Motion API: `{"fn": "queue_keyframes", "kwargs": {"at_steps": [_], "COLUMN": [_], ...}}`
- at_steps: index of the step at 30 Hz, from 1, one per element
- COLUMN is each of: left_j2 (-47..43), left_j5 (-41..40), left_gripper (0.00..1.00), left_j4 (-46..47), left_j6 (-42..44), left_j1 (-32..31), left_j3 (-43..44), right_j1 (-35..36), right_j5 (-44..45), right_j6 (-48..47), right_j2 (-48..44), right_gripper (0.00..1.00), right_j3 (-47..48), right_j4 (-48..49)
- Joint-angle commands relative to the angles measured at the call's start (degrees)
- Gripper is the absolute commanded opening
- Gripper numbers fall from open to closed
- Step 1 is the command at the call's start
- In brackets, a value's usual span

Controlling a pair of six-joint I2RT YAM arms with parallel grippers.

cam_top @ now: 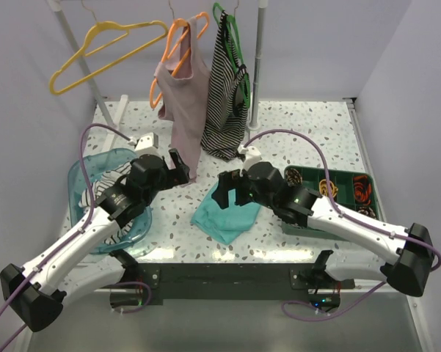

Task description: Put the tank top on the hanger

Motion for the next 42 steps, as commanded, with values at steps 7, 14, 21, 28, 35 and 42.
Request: {"fn": "queue_keyframes", "kwargs": {"at_steps": [7, 14, 21, 28, 35, 42], "left_j2": [1.4, 7.6, 13.8, 19.3, 25.0, 15.5], "left_j5": [-12.8, -10.2, -14.0, -13.0, -6.9, 1.0], "left_gripper": [1.0, 1.0, 1.0, 1.0, 0.95, 0.18], "left_j4": [-13.9, -24.5, -29.8, -24.3, -15.9, -5.9], "left_j6": [-16.9, -22.1, -27.6, -26.8, -22.1, -14.5], "left_j1": [0.6, 15.7, 25.3, 39.4, 48.3, 48.6], "left_j3": [3.9, 6.2, 5.2, 2.0, 0.2, -4.4], "right_j1": [0.2, 0.2, 0.2, 0.2, 0.2, 0.3], "right_j5": [5.7, 5.7, 1.9, 0.6, 0.2, 1.4], "right_j6": [-3.4, -4.6, -4.5, -4.5, -5.0, -4.0], "right_j2": [-7.0, -8.4, -7.8, -8.0, -8.3, -10.6], "right_gripper": [0.99, 0.99, 0.99, 0.99, 0.99, 0.99], "right_j3": [-3.0, -4.4, -6.8, -8.0, -8.7, -9.8], "right_j4": [-3.1, -3.6, -1.1, -0.9, -2.0, -2.6]}}
